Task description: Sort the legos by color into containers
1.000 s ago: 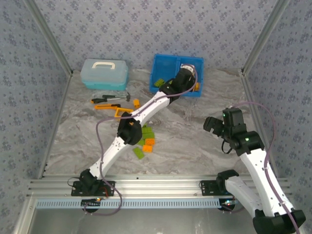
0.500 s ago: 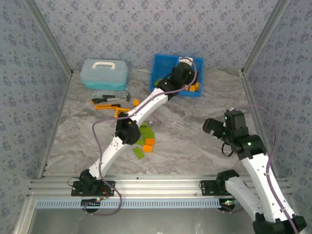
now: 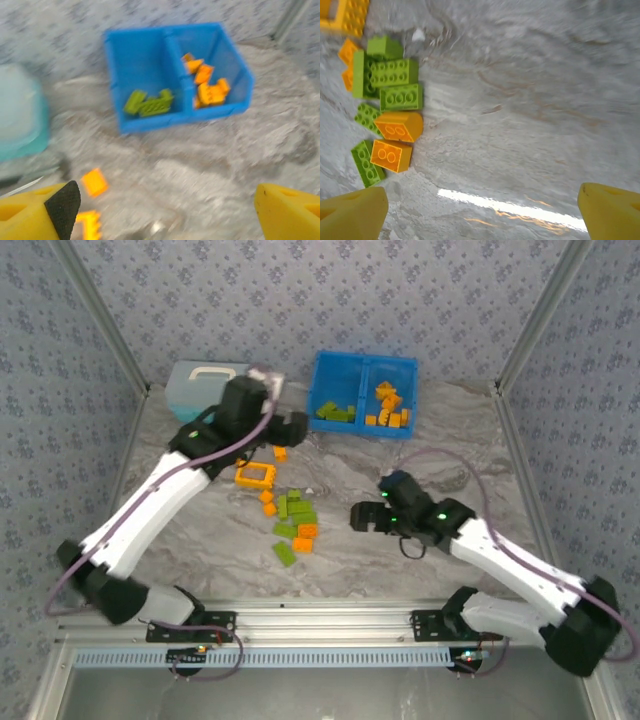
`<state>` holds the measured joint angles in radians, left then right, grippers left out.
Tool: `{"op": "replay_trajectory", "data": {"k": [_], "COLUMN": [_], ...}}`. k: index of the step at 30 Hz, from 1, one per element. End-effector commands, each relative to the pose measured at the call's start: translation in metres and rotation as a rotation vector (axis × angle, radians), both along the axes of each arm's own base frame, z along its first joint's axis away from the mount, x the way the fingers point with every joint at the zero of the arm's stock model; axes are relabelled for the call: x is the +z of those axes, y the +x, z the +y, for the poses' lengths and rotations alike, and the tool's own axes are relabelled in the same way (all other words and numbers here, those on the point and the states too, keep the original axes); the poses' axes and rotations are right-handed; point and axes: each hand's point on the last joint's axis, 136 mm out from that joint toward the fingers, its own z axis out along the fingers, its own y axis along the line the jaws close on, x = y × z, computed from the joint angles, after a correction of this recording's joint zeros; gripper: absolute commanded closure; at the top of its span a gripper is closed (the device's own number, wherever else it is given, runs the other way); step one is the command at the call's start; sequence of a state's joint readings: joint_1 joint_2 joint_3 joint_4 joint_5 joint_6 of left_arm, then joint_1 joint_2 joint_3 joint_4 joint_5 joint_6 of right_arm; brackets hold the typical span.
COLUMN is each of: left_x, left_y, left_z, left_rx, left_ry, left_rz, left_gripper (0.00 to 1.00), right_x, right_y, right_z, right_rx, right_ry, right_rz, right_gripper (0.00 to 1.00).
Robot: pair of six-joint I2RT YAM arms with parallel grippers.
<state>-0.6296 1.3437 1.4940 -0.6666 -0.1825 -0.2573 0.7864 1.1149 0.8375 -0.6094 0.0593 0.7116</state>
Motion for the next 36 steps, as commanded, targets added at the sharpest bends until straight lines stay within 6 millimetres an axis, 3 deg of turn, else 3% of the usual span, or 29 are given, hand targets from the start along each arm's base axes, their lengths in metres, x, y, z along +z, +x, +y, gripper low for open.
{"op": "replay_trajectory", "data": {"k": [1,5,7,9,12,16,17,28,36], "left_x": [-0.037,-0.065,-0.077,-0.085,-0.091,-0.092,-0.092,-0.090,-0.090], "left_y": [-0.043,-0.086,-0.100,-0.112,-0.123,-0.128,-0.128,-0.121,-0.120], "left_z": [0.038,0.078,0.094,0.106,0.116,0.122,0.122,0.120,0.121], "left_rx": [0.015,0.078,0.124,0.170,0.205,0.228,0.226,0.213,0.217], "left_ry": [0.062,0.064,0.051,0.029,-0.014,-0.029,-0.027,-0.006,0.006], "left_rz": [0.125,0.188,0.210,0.221,0.213,0.202,0.199,0.190,0.183], "left_gripper": [0.05,0.01,0.01,0.01,0.01,0.01,0.01,0.01,0.01], "right_x": [0.005,-0.016,-0.017,-0.031,-0.052,-0.070,-0.071,-0.074,-0.100], "right_y": [0.021,0.042,0.053,0.059,0.068,0.089,0.094,0.122,0.128], "right_z": [0.045,0.094,0.120,0.137,0.160,0.156,0.155,0.178,0.170], "right_rx": [0.054,0.186,0.229,0.251,0.265,0.158,0.121,0.064,0.012], "right_ry": [-0.012,-0.152,-0.185,-0.222,-0.226,-0.277,-0.268,-0.160,-0.214], "right_rz": [-0.063,-0.020,-0.018,0.009,0.038,0.056,0.054,0.080,0.124], "right_gripper": [0.00,0.00,0.00,0.01,0.11,0.37,0.39,0.36,0.44]}}
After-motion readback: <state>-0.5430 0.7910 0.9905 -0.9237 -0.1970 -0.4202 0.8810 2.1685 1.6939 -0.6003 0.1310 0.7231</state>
